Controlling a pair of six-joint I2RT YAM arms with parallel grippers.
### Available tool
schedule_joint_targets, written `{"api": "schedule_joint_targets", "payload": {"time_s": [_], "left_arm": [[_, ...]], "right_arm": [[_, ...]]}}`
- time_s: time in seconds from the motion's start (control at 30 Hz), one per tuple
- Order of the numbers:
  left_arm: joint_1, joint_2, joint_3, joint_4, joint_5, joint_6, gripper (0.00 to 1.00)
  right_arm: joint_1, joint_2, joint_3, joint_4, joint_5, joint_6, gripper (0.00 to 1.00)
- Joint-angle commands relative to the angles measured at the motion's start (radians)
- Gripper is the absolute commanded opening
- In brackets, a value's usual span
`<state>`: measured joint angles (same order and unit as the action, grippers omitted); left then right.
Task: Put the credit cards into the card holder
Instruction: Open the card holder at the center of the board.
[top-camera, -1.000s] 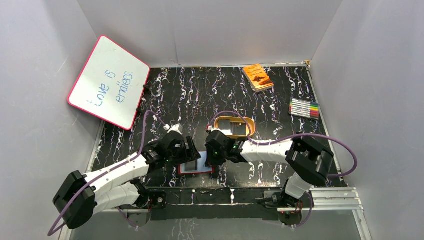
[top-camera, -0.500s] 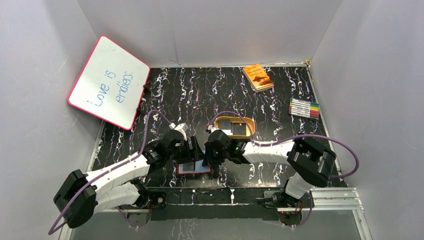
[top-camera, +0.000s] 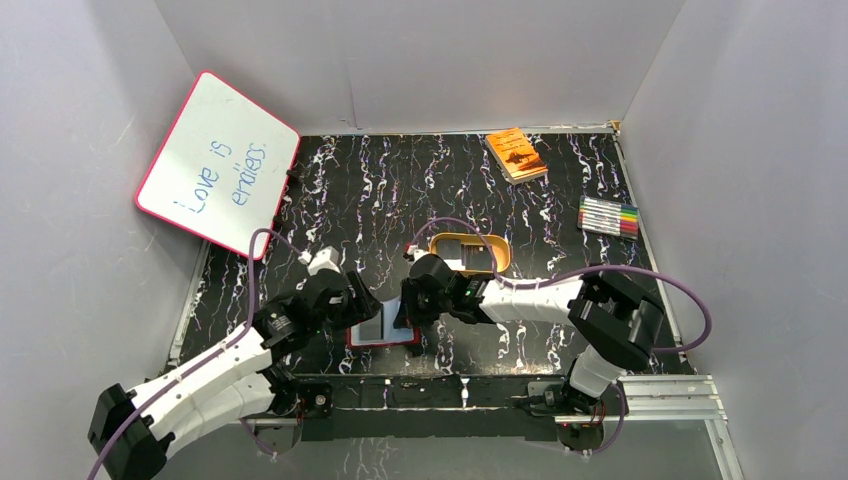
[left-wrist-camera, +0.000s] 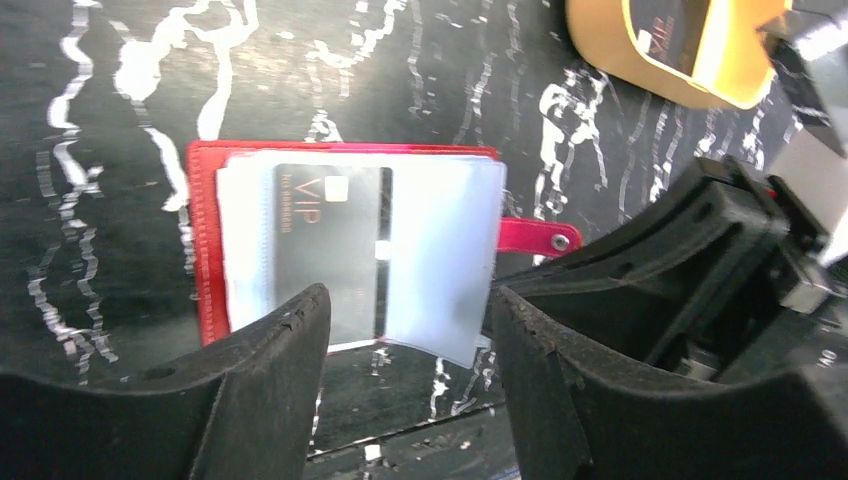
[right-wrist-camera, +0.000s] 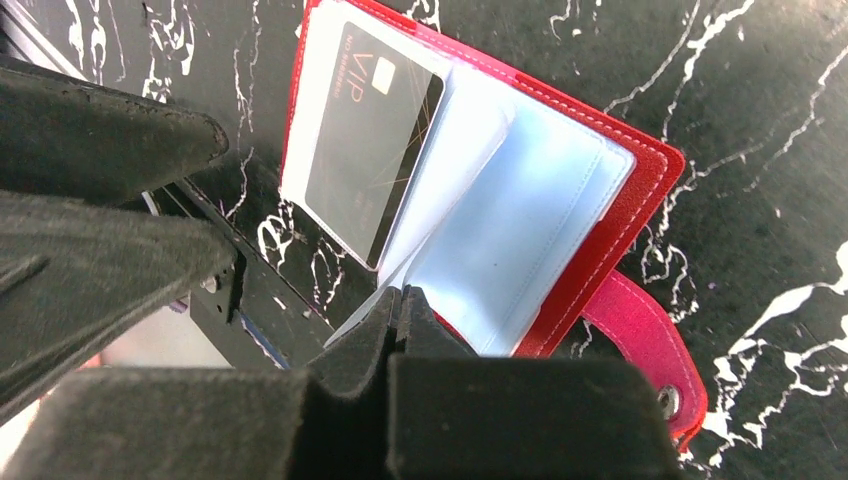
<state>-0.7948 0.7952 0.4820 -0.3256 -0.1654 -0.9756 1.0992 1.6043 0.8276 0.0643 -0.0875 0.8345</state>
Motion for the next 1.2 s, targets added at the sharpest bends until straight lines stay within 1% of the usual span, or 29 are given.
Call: {"api": "schedule_joint_targets", "payload": {"time_s": [0.0, 0.17, 0.27, 0.4, 0.53, 0.63, 0.77, 0.9, 0.93, 1.07, 1.17], "left_arm": [[0.005, -0.034, 0.021, -0.163, -0.169, -0.086, 0.55], [0.007, 0.01, 0.006, -0.238, -0.223, -0.184, 0.34], [0.009, -0.003, -0.014, -0.266, -0.239, -0.236, 0.26], [0.009, -0.045, -0.045, -0.281, -0.261, -0.283, 0.21], [0.009, -0.042, -0.07, -0.31, -0.285, -0.317, 0.13], [0.016, -0.041, -0.089, -0.333, -0.31, -0.356, 0.11], [0.035, -0.041, -0.102, -0.325, -0.322, -0.362, 0.1], [0.071, -0.015, -0.099, -0.303, -0.319, -0.332, 0.11], [0.082, -0.01, -0.099, -0.296, -0.314, -0.323, 0.11], [0.119, 0.004, -0.107, -0.249, -0.278, -0.279, 0.11], [0.124, 0.028, -0.117, -0.187, -0.24, -0.235, 0.11]], "right_arm": [[-0.005, 0.024, 0.066, 0.048, -0.015, -0.007, 0.0], [-0.005, 0.068, 0.112, 0.045, -0.038, -0.01, 0.0], [-0.004, 0.098, 0.144, 0.04, -0.055, -0.015, 0.0], [-0.001, 0.129, 0.183, 0.042, -0.07, -0.022, 0.0], [0.002, 0.17, 0.224, 0.037, -0.085, -0.025, 0.0], [0.002, 0.178, 0.243, 0.009, -0.063, -0.023, 0.0], [0.002, 0.15, 0.23, -0.024, -0.024, -0.024, 0.0], [0.002, 0.1, 0.205, -0.062, 0.023, -0.027, 0.0], [0.002, 0.086, 0.197, -0.094, 0.038, -0.03, 0.0], [0.002, 0.018, 0.13, -0.137, 0.079, -0.032, 0.0], [0.001, -0.032, 0.072, -0.141, 0.104, -0.025, 0.0]]}}
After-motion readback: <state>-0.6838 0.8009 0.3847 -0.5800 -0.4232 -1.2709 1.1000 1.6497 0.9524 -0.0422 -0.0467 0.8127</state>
